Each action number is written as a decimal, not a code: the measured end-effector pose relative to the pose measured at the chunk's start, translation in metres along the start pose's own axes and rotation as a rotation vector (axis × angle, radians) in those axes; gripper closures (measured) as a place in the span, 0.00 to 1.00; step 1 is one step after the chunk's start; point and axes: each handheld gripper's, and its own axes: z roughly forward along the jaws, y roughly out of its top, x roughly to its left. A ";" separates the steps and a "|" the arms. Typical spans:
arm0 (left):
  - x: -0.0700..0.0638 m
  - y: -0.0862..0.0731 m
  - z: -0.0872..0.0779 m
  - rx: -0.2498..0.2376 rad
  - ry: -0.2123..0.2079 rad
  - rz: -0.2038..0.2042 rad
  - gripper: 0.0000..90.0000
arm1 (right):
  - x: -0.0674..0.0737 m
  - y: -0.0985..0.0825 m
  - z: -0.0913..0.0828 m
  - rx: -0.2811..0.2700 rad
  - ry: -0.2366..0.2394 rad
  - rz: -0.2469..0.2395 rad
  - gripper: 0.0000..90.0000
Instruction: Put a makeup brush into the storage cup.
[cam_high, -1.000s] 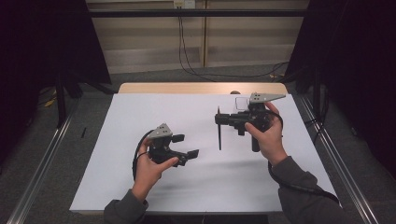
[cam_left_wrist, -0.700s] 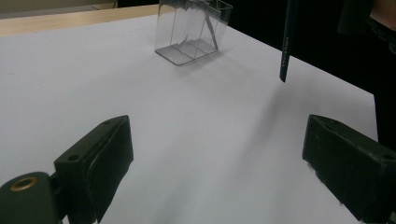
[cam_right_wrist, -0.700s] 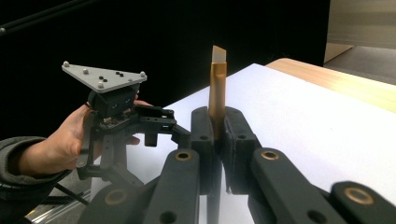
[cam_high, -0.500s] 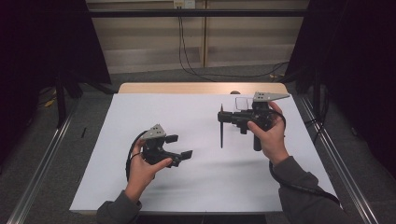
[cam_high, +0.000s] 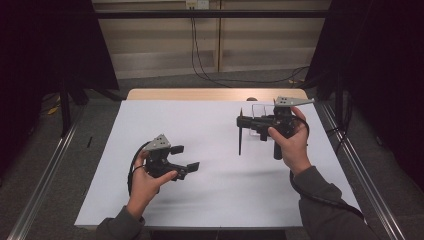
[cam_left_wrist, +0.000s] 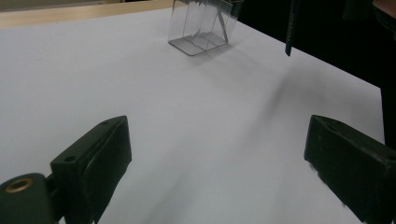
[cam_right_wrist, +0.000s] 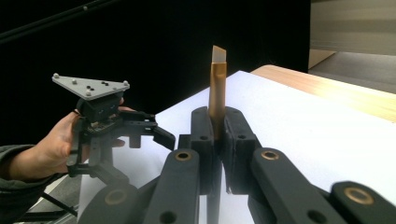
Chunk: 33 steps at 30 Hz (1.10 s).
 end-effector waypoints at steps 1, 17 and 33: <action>0.000 0.000 -0.001 0.000 0.003 0.008 0.07 | 0.000 0.000 -0.001 -0.007 -0.001 -0.001 0.94; 0.013 -0.008 -0.024 -0.006 0.007 0.041 0.02 | -0.001 0.001 -0.013 -0.014 -0.043 -0.009 0.94; 0.023 -0.019 -0.036 0.008 0.022 0.066 0.02 | -0.007 -0.002 -0.033 -0.038 -0.081 -0.004 0.94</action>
